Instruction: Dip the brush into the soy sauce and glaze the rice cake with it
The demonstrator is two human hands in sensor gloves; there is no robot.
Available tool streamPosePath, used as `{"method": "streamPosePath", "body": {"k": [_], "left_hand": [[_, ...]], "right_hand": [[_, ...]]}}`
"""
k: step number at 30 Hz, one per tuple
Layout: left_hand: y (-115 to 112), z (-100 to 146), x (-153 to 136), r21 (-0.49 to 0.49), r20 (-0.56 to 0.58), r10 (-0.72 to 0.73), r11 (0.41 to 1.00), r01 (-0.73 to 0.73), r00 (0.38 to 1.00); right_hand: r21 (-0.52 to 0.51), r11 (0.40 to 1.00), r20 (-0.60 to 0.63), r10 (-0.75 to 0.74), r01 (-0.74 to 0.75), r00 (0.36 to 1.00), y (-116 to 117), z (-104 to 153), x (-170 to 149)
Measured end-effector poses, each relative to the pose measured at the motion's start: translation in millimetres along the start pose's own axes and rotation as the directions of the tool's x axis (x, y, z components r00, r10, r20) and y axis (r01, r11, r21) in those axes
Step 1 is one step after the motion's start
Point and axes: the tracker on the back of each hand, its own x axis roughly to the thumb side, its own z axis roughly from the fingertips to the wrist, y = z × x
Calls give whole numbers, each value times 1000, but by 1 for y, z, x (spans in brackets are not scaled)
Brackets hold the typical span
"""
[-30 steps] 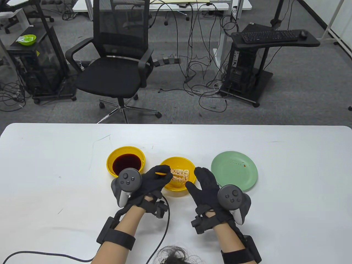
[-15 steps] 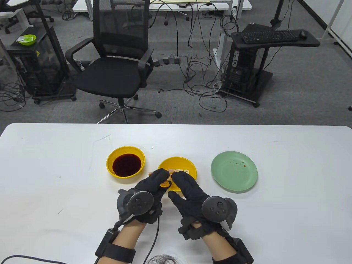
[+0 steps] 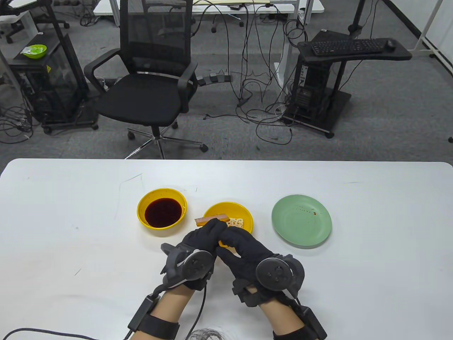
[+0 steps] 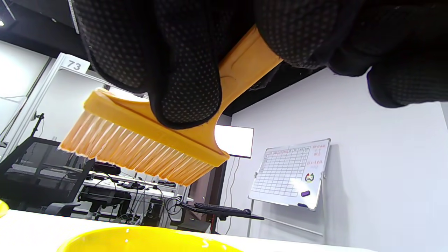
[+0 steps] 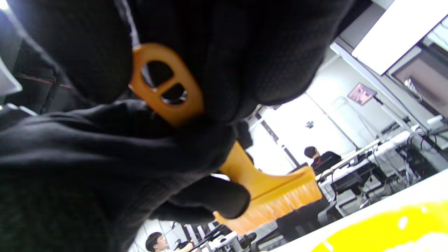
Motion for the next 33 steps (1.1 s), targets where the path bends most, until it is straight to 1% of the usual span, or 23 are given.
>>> {"method": "streamPosePath", "body": {"k": [3, 8, 11, 14, 17, 20, 22, 24, 26, 29, 31, 33], "left_hand": [[0, -1, 3, -9, 16, -49, 999, 49, 999], [-2, -2, 1, -16, 19, -33, 999, 34, 999], [0, -2, -3, -21, -24, 6, 1000, -6, 1000], [7, -2, -14, -36, -58, -2, 999, 0, 998], [21, 4, -42, -52, -124, -9, 999, 3, 992], [33, 14, -80, -49, -223, -6, 999, -5, 975], [41, 27, -112, -50, -293, 94, 992, -113, 952], [48, 41, -137, 4, -384, 144, 988, -154, 912], [54, 55, -157, 16, -440, 162, 985, -173, 883], [61, 75, -175, 57, -475, 163, 986, -154, 865], [63, 84, -180, 75, -485, 167, 986, -150, 858], [62, 93, -184, 88, -493, 176, 984, -152, 852]], "right_hand": [[-29, 998, 30, 52, -51, 998, -2, 1, 2], [-60, 995, 48, 87, -84, 995, -3, 1, 3], [-83, 994, 27, 75, -73, 997, -8, -1, -3], [-113, 990, 0, 84, -83, 996, -17, -3, -12], [-147, 980, -40, 126, -131, 991, -31, -4, -27], [-181, 965, -103, 173, -189, 980, -46, -6, -44], [-201, 943, -136, 241, -265, 961, -57, -7, -57], [-207, 916, -169, 313, -344, 935, -65, -6, -68], [-194, 904, -229, 337, -382, 913, -72, -5, -81], [-146, 889, -319, 372, -433, 871, -76, 0, -101], [-114, 882, -346, 395, -457, 851, -75, 3, -110], [-80, 856, -364, 452, -510, 815, -72, 5, -116]]}}
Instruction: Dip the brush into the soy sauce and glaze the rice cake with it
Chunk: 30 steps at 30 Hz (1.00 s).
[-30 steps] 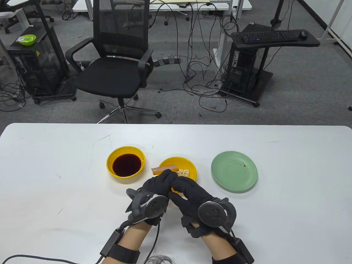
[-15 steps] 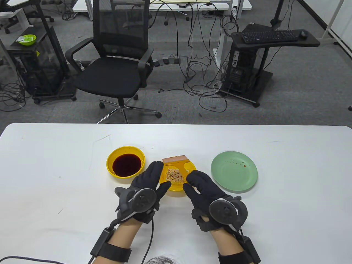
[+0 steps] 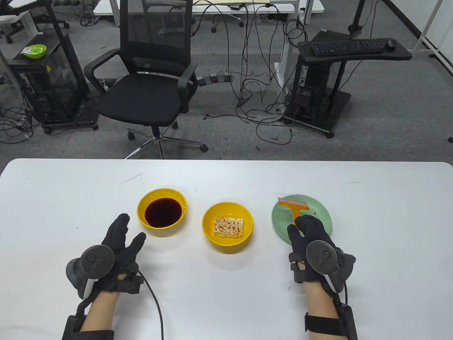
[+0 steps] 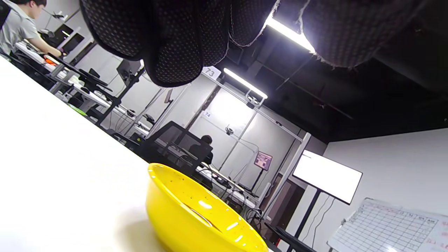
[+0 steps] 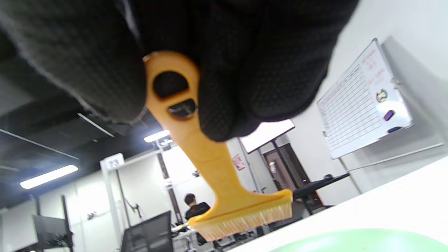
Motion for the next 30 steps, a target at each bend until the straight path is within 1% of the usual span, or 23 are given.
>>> {"method": "streamPosePath", "body": {"k": [2, 5, 7, 8, 9, 11, 12, 15, 17, 20, 23, 25, 27, 30], "left_hand": [[0, 2, -5, -12, -10, -7, 1000, 7, 1000], [0, 5, -10, -1, -20, -8, 1000, 8, 1000], [-1, 6, -12, -3, -28, 8, 1000, -8, 1000], [-3, 7, -14, -6, -32, 7, 1000, -7, 999], [-4, 8, -15, -15, -36, -2, 1000, 1, 999], [-7, 8, -18, -39, -34, -4, 999, 3, 999], [-8, 8, -20, -51, -45, -4, 999, 2, 999], [-10, 9, -22, -56, -61, -3, 998, -1, 998], [-10, 9, -23, -60, -66, -9, 998, 5, 998], [-12, 9, -26, -67, -81, -12, 998, 7, 997], [-14, 9, -30, -83, -89, 2, 997, -9, 996], [-15, 8, -32, -84, -104, 20, 996, -29, 994], [-15, 7, -33, -87, -100, 16, 996, -25, 995], [-15, 8, -33, -91, -98, 5, 996, -14, 995]], "right_hand": [[28, 999, -6, 46, -46, 999, 4, 1, -4], [51, 997, -21, 60, -59, 998, 10, 2, -8], [118, 989, -47, 98, -92, 994, 14, 2, -9], [128, 987, -48, 104, -97, 993, 15, 2, -9], [162, 982, -60, 111, -100, 992, 18, 2, -10], [257, 961, -109, 136, -104, 985, 22, 2, -11], [279, 955, -113, 133, -97, 985, 24, 1, -12], [397, 914, -161, 152, -77, 975, 29, 2, -16], [419, 906, -180, 150, -62, 972, 33, 2, -19], [479, 877, -221, 158, -34, 962, 37, 3, -24], [453, 891, -233, 151, -31, 961, 34, 2, -23], [452, 890, -213, 167, -54, 963, 28, 0, -20], [416, 909, -215, 125, -25, 969, 23, -1, -14], [390, 921, -201, 85, 0, 976, 14, -4, -3]]}}
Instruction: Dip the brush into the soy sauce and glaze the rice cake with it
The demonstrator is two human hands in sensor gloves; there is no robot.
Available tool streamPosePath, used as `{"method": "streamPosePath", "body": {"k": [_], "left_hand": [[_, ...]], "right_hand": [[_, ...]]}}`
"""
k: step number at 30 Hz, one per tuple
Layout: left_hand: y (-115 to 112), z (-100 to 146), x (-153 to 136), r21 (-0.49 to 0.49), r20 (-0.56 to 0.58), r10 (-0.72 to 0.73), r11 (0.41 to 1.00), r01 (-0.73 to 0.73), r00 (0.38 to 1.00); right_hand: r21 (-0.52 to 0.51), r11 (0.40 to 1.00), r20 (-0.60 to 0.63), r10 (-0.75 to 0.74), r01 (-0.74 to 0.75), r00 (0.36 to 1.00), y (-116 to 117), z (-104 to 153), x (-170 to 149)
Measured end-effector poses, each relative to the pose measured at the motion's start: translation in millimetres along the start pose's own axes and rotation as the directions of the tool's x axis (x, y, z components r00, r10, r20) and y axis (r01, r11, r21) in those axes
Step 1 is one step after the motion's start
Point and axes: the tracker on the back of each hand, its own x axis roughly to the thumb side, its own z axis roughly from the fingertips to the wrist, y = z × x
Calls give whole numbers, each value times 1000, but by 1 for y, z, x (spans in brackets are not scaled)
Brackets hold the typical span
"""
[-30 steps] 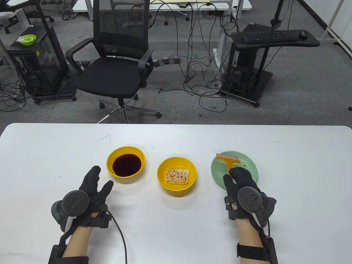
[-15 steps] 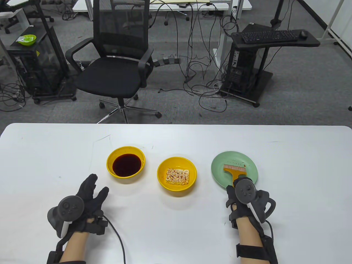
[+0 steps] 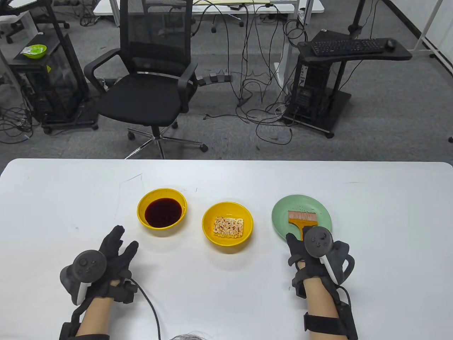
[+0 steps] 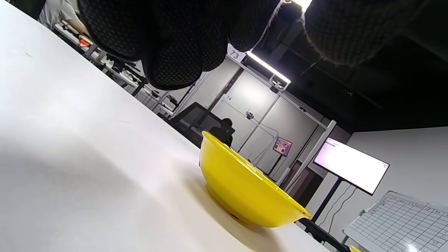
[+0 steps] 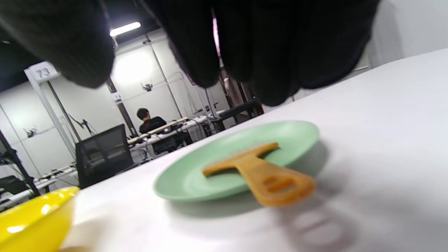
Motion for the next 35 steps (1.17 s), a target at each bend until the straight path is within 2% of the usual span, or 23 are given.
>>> {"method": "streamPosePath", "body": {"k": [3, 6, 9, 14, 26, 35], "left_hand": [[0, 1, 0, -3, -1, -3, 1000, 3, 1000], [-1, 1, 2, -9, 2, 2, 1000, -2, 1000], [-4, 1, 6, -18, 15, 5, 1000, -5, 1000], [-8, 2, 12, -28, 41, -4, 1000, 6, 999], [-14, 4, 13, -86, 32, -25, 996, 27, 999], [-17, 5, 18, -94, 70, -63, 993, 70, 996]], "right_hand": [[-19, 999, 48, -37, 38, 998, -7, 5, 11], [5, 979, 97, -205, 206, 974, -7, 11, 22], [58, 939, 115, -344, 340, 932, 5, 15, 30], [155, 889, 126, -451, 431, 884, 26, 19, 40], [253, 880, 154, -446, 402, 881, 50, 26, 50], [256, 892, 190, -425, 373, 885, 54, 31, 56]]}}
